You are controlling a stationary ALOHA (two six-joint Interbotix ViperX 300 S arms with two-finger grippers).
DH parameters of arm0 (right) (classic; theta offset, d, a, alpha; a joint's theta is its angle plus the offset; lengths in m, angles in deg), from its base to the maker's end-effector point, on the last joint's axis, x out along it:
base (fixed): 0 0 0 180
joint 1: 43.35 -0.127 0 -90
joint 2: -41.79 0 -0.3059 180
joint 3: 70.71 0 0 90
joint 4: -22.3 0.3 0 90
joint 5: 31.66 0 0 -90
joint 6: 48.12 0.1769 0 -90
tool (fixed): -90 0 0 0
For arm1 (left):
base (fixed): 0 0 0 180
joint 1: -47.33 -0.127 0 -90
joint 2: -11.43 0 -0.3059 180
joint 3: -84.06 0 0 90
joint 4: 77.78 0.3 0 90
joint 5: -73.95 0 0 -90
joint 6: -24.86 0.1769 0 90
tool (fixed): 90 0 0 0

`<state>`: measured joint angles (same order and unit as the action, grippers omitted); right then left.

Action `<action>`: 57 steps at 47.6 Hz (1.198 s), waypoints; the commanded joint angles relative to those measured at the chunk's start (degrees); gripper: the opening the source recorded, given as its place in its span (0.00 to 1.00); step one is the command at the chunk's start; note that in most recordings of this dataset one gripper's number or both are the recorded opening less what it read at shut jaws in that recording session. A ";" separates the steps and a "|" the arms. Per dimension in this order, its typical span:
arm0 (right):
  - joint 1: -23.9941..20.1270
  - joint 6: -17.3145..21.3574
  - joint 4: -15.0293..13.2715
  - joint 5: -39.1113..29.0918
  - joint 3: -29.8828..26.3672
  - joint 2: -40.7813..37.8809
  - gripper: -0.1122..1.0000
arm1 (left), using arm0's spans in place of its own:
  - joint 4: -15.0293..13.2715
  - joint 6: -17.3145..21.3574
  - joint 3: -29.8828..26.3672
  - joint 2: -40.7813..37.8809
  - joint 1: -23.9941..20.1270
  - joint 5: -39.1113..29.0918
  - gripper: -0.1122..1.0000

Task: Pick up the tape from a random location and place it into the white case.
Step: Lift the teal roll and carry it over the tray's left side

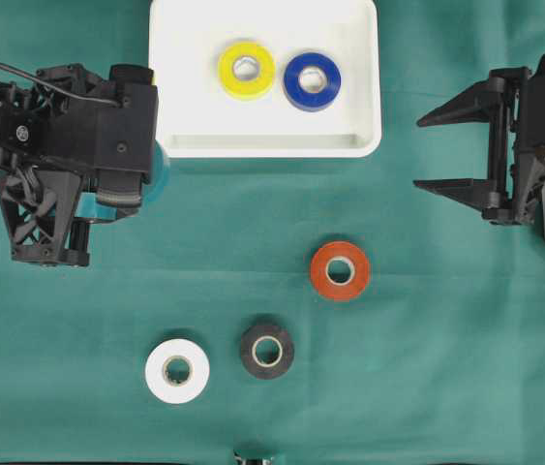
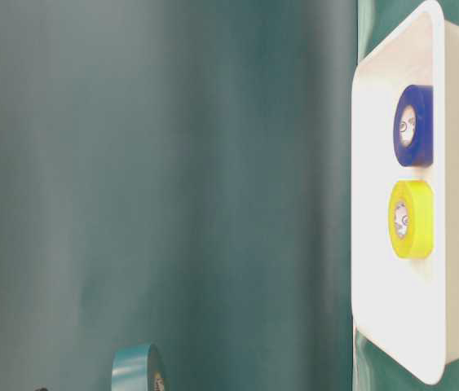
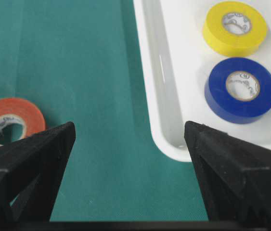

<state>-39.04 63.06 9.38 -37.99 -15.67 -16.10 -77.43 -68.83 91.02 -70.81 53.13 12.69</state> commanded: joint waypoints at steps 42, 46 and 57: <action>0.09 -0.18 0.00 -1.41 -1.32 -0.09 0.91 | 0.53 9.76 0.70 -1.93 -21.62 5.98 0.29; 0.09 -0.18 0.00 -1.41 -1.32 -0.18 0.91 | 0.62 9.84 0.70 -2.02 -22.41 5.98 0.29; 0.09 -0.18 0.00 -1.41 -1.32 -0.09 0.91 | 0.53 9.84 0.62 -2.11 -22.50 6.06 0.29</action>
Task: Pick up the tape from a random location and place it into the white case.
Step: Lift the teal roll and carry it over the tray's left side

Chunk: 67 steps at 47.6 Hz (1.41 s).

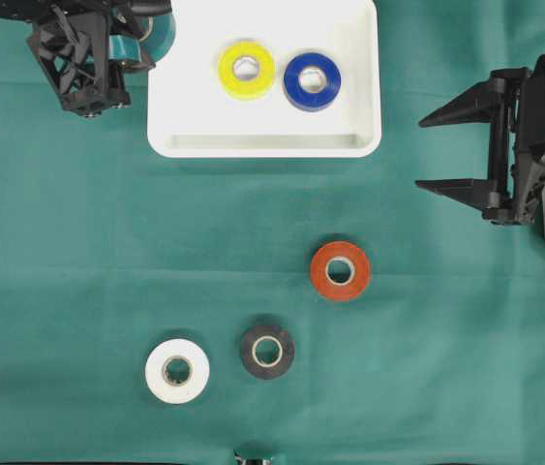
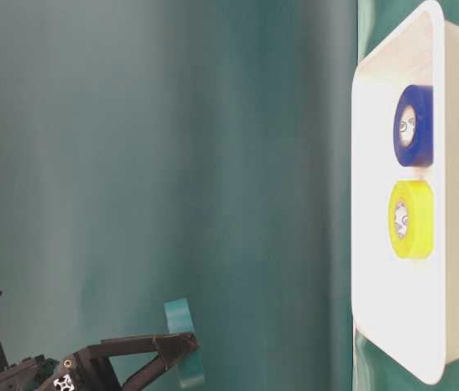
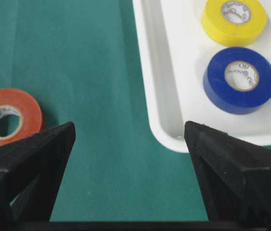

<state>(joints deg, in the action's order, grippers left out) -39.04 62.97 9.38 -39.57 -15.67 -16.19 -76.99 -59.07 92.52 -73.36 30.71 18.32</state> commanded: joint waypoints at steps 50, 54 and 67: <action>0.09 -0.26 -0.18 -0.26 -1.49 0.00 0.91 | -0.09 1.76 -8.09 -8.09 0.62 2.90 0.29; 0.09 -0.26 -0.18 -0.26 -1.67 -0.09 0.91 | -0.18 1.76 -7.82 -8.09 0.62 2.90 0.29; 0.09 -0.26 -0.18 -0.26 -1.67 0.00 0.91 | -0.18 1.85 -5.45 -8.70 0.62 5.19 0.29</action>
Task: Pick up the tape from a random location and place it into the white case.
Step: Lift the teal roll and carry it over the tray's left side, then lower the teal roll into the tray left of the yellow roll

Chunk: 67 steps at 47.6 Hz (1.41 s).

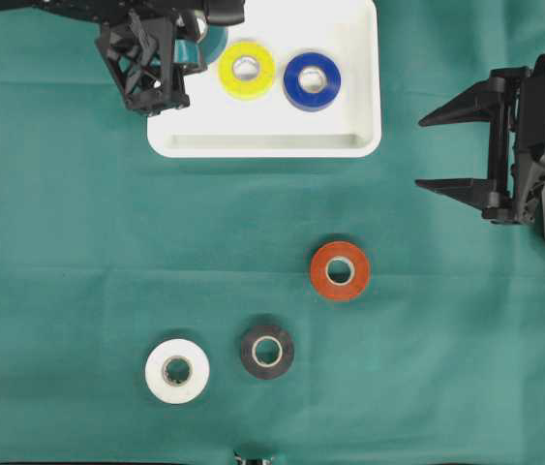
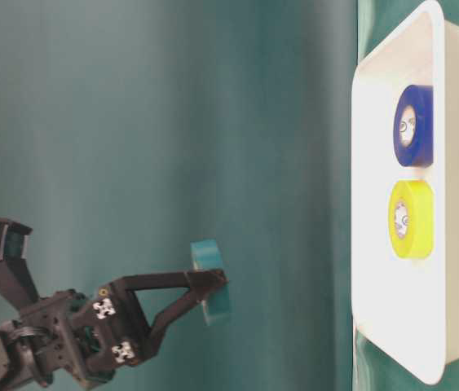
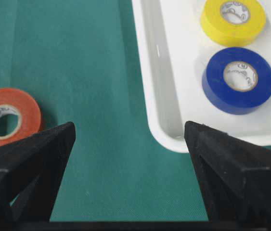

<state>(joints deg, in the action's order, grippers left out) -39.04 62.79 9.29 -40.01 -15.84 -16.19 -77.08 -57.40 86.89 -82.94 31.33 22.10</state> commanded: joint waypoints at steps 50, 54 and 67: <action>0.00 0.00 -0.09 0.35 -1.58 -0.35 0.91 | -0.35 0.09 13.45 -12.66 -1.85 23.12 0.29; 0.09 0.00 -0.09 0.35 -1.49 -0.53 0.91 | -0.35 0.00 13.62 -13.18 -1.85 23.20 0.29; 0.09 0.00 -0.09 0.44 -1.58 -0.88 0.91 | -0.44 0.09 14.77 -14.50 -1.85 25.66 0.29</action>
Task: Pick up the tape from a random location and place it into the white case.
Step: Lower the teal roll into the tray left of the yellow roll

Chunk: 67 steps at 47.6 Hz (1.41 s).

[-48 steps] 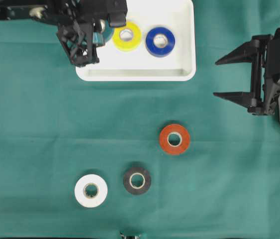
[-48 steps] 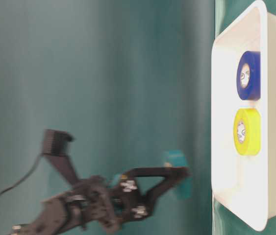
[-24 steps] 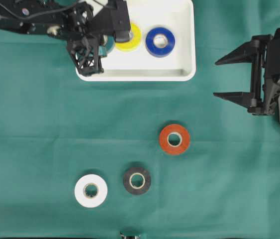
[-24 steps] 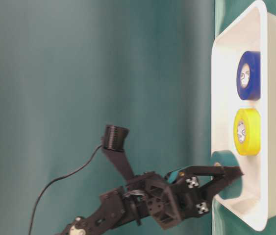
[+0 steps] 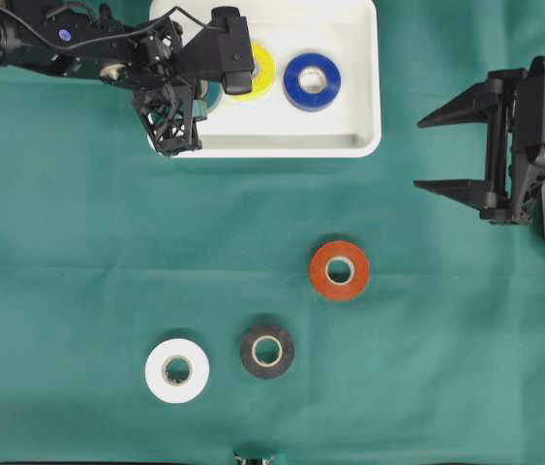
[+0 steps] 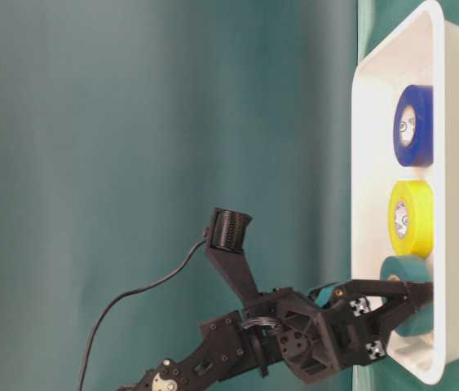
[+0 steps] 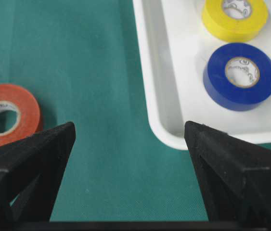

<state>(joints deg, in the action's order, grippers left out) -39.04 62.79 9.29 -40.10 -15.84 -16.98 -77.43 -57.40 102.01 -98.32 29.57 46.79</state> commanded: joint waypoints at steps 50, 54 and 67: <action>0.09 0.18 -0.09 0.18 -1.93 -0.09 0.91 | -0.09 3.69 -0.09 3.34 0.79 -0.18 0.99; 0.09 0.18 -0.09 -0.35 -2.20 -0.09 0.91 | -0.09 3.78 -0.62 5.89 0.79 -2.29 0.99; 0.09 0.09 -0.09 -1.41 -2.99 -0.09 0.91 | -0.09 4.04 -2.90 15.73 0.79 -8.61 0.99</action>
<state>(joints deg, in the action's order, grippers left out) -39.04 62.88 9.29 -41.59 -17.34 -16.98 -77.43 -53.36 100.87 -86.10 30.27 39.23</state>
